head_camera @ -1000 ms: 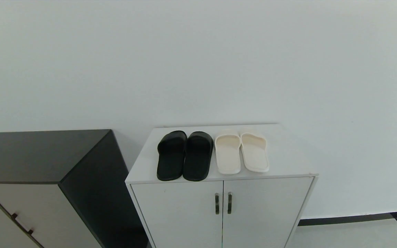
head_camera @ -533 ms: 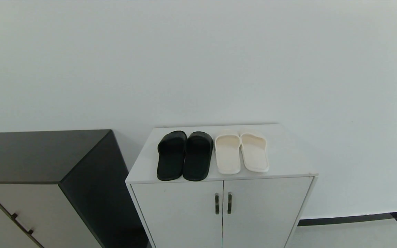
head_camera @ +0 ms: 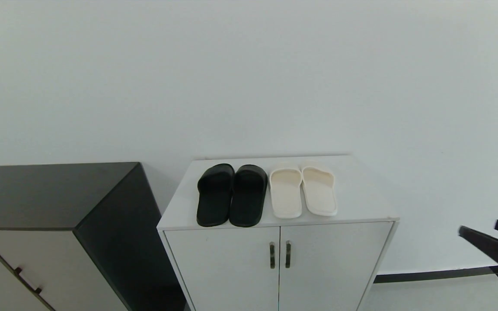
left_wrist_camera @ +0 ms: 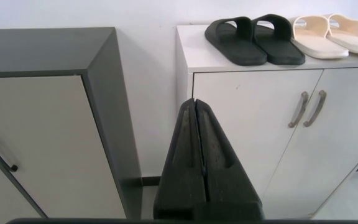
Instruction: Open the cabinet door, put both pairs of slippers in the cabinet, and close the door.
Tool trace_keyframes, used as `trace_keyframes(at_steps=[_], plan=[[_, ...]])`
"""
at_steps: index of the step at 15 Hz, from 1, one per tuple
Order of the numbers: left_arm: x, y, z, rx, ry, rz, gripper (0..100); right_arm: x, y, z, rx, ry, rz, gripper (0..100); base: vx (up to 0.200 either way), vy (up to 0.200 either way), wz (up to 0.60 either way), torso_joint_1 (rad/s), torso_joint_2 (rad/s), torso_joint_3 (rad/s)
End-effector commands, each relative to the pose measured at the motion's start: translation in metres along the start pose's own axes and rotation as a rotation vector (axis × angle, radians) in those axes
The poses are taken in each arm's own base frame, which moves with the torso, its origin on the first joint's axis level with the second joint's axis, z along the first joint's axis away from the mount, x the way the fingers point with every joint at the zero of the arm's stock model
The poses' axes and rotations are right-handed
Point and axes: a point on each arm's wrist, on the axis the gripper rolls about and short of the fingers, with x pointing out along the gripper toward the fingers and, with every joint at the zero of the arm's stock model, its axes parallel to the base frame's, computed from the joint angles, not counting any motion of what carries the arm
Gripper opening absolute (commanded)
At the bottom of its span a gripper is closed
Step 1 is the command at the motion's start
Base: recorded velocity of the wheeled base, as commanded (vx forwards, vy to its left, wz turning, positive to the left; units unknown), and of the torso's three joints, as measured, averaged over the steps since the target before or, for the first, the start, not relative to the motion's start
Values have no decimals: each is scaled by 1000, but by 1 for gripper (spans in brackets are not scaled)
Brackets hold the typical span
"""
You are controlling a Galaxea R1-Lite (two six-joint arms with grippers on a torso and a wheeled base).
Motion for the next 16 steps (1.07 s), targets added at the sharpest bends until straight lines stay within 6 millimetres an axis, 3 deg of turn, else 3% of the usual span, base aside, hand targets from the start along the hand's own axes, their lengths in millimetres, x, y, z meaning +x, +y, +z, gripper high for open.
trace_keyframes(at_steps=[1,3,8,12,16], plan=[[0,0,0,0,1,1,0,56,42,4,-3,112,9,100,0,0,0,0,0,0],[0,0,0,0,1,1,0,86,62,8,3,132,-11,100,0,0,0,0,0,0],[0,0,0,1,1,1,0,161,85,-1,2,53,-146,100,0,0,0,0,0,0],[0,0,0,1,3,0,0,196,108,-14,-22,11,-207,100,0,0,0,0,0,0],[0,0,0,1,3,0,0,231,127,-11,-59,-19,-200,100,0,0,0,0,0,0]])
